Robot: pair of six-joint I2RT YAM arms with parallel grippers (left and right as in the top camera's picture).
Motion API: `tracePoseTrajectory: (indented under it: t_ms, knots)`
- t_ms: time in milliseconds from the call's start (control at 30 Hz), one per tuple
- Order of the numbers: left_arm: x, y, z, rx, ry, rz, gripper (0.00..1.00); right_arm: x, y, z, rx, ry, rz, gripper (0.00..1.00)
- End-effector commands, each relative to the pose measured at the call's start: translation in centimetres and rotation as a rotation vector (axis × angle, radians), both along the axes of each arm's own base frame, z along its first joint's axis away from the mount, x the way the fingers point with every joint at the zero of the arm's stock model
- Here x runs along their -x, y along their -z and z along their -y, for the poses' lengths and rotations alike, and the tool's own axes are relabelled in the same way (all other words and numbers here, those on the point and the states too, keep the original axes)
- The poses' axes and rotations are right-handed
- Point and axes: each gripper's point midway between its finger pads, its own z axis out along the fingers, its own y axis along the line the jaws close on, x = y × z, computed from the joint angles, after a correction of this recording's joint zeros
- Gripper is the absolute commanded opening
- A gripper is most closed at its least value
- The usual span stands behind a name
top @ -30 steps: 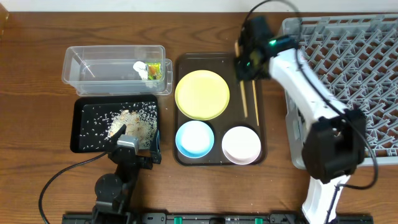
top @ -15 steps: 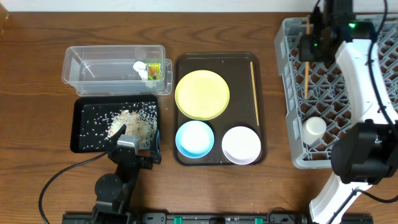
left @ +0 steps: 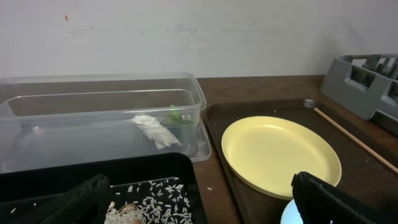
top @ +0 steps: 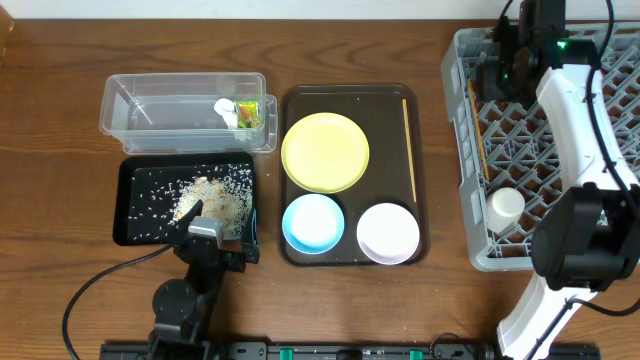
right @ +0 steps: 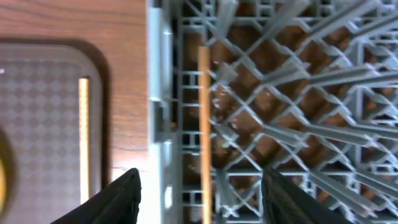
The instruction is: Sort waste into correct bins and load items into the dishwasher rack
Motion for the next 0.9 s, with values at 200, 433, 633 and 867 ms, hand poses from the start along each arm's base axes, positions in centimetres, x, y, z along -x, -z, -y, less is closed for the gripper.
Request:
tracePoseTrajectory:
  t_ms: [200,433,633,867]
  knots:
    - [0.0,1.5,0.1,-0.013,0.008,-0.035,0.95,4.5,-1.9,-11.3,-0.227,-0.187,-0.1,0.49]
    - [0.0,1.5,0.1,-0.013,0.008,-0.035,0.95,7.1,6.0,-14.2,-0.023,-0.067,-0.228,0.38]
    - [0.0,1.5,0.1,-0.013,0.008,-0.035,0.95,6.1,10.6,-13.0,0.118,-0.014,-0.18,0.32]
    - [0.0,1.5,0.1,-0.013,0.008,-0.035,0.95,5.3,12.9,-12.9,0.068,-0.012,-0.192,0.29]
